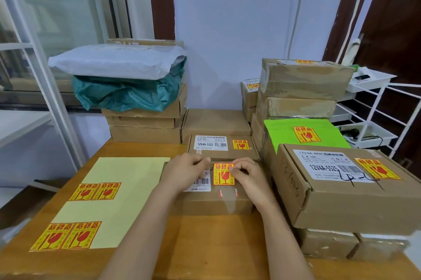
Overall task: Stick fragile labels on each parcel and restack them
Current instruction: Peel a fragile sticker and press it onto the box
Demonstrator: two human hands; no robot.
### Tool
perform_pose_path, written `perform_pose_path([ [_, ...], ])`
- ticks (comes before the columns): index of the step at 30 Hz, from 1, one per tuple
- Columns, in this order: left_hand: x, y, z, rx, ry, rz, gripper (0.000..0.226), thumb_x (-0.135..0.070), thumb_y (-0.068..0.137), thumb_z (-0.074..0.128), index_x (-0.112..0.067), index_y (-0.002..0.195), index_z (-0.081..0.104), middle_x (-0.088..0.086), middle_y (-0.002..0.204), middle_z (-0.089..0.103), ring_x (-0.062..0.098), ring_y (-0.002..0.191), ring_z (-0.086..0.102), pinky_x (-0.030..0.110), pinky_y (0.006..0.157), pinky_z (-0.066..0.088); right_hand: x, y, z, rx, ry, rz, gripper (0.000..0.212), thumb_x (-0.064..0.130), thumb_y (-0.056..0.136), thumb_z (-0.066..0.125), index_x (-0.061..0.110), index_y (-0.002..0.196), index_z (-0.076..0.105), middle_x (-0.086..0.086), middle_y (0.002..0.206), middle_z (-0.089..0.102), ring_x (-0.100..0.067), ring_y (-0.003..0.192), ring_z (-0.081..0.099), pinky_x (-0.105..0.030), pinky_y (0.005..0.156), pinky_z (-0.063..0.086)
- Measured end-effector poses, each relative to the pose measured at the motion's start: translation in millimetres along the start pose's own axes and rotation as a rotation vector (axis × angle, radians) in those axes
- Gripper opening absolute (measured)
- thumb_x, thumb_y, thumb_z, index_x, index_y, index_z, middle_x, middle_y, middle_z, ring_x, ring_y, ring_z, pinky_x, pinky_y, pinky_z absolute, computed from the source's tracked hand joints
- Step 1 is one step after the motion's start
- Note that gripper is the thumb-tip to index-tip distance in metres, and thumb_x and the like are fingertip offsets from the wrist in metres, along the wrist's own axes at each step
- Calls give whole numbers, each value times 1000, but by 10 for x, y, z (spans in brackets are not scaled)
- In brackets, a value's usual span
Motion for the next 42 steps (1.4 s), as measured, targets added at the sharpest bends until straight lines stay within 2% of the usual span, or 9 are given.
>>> perform_pose_path([
  [4, -50, 18, 65, -49, 19, 39, 30, -49, 95, 45, -29, 79, 62, -8, 76, 66, 10, 75, 62, 31, 68, 48, 21, 11, -24, 3, 9, -15, 17, 12, 88, 63, -1, 79, 68, 3, 99, 61, -14, 101, 55, -24, 87, 40],
  [8, 0, 16, 141, 6, -241, 58, 18, -42, 89, 60, -26, 85, 68, -8, 79, 67, 9, 77, 62, 32, 71, 49, -5, 27, -21, -6, -15, -22, 17, 13, 88, 64, 1, 77, 66, 9, 97, 60, -16, 104, 54, -32, 94, 42],
  [14, -30, -5, 177, 24, -215, 95, 14, -32, 85, 69, -18, 88, 69, -13, 72, 58, 1, 66, 49, 19, 60, 36, -4, 14, -5, -37, -67, -52, 18, 13, 87, 65, 12, 69, 62, 13, 93, 58, -19, 104, 52, -42, 95, 44],
  [20, -45, 2, 202, 42, -169, 103, 7, -25, 83, 71, -22, 84, 65, -9, 72, 58, 5, 66, 48, 25, 63, 41, 36, -29, -12, -50, -122, -65, 16, 13, 87, 65, 12, 72, 61, 15, 93, 56, -14, 104, 48, -32, 92, 42],
  [26, -74, -3, 206, 42, -128, 111, 14, -26, 80, 75, -20, 85, 64, -12, 70, 55, 3, 63, 47, 21, 59, 36, 42, -35, 0, -48, -131, -53, 17, 12, 87, 64, 14, 71, 59, 16, 92, 55, -12, 104, 46, -25, 86, 39],
  [31, -65, 8, 206, 42, -125, 114, 19, -28, 75, 78, -21, 84, 63, -11, 70, 53, 4, 64, 46, 27, 62, 39, 60, -55, -11, -70, -212, -65, 17, 12, 87, 65, 15, 72, 57, 11, 93, 54, -9, 100, 41, -4, 75, 30],
  [32, -69, 8, 210, 43, -120, 117, 19, -28, 75, 78, -22, 84, 62, -11, 71, 53, 4, 64, 46, 28, 63, 39, 63, -62, -12, -77, -239, -76, 17, 13, 86, 65, 17, 72, 56, 10, 94, 54, -9, 100, 41, -6, 76, 30],
  [36, -78, 6, 215, 41, -114, 127, 20, -28, 75, 78, -23, 83, 61, -11, 71, 52, 5, 66, 45, 32, 65, 41, 69, -86, 10, -68, -353, -81, 24, 21, 84, 66, 27, 69, 49, 12, 98, 53, -9, 102, 39, -31, 89, 35],
  [42, -73, 17, 216, 32, -102, 142, 20, -30, 75, 78, -28, 79, 59, -11, 72, 52, 5, 68, 45, 31, 64, 40, 85, -126, 7, -86, -421, -64, 16, 28, 86, 64, 23, 91, 50, 12, 105, 47, -9, 109, 37, -27, 84, 23],
])
Point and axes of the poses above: each hand's wrist, its own y-axis towards the middle knuckle, its own z-axis out of the palm, x = y × z, the point moved 8 cm from there along y, towards the middle knuckle
